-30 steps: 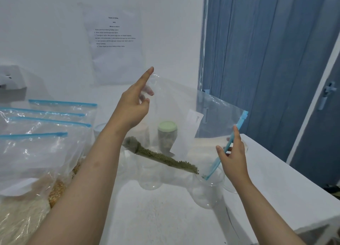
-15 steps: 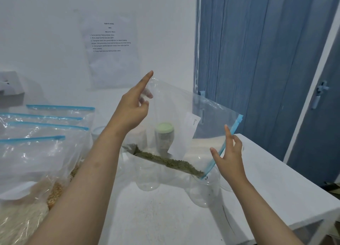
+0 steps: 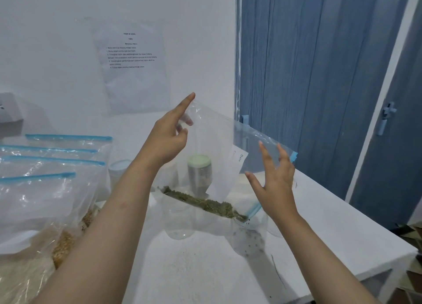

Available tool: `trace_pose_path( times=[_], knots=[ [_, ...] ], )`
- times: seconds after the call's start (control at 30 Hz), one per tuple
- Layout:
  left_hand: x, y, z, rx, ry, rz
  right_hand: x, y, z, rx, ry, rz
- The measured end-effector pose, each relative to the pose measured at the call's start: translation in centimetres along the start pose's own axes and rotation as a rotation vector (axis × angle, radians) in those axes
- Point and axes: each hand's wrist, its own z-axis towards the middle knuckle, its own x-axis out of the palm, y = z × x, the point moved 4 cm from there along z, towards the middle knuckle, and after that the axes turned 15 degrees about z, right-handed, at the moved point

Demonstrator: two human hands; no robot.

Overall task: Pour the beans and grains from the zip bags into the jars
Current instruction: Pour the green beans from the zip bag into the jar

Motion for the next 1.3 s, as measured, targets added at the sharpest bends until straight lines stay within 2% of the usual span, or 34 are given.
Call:
trace_pose_path(
  times=[0.3, 0.6, 0.8, 1.3],
  knots=[
    [0.7, -0.5, 0.2, 0.039, 0.020, -0.005, 1.2, 4.7, 5.2, -0.277, 0.040, -0.096],
    [1.0, -0.1, 0.0, 0.086, 0.047, -0.030, 2.2, 3.1, 6.7, -0.300, 0.069, -0.037],
    [1.1, 0.6, -0.6, 0.101, -0.015, 0.008, 2.2, 2.8, 6.6, -0.347, 0.034, 0.018],
    [3.2, 4.7, -3.7, -0.060, 0.012, -0.064, 3.3, 2.4, 6.2, -0.333, -0.010, 0.048]
  ],
)
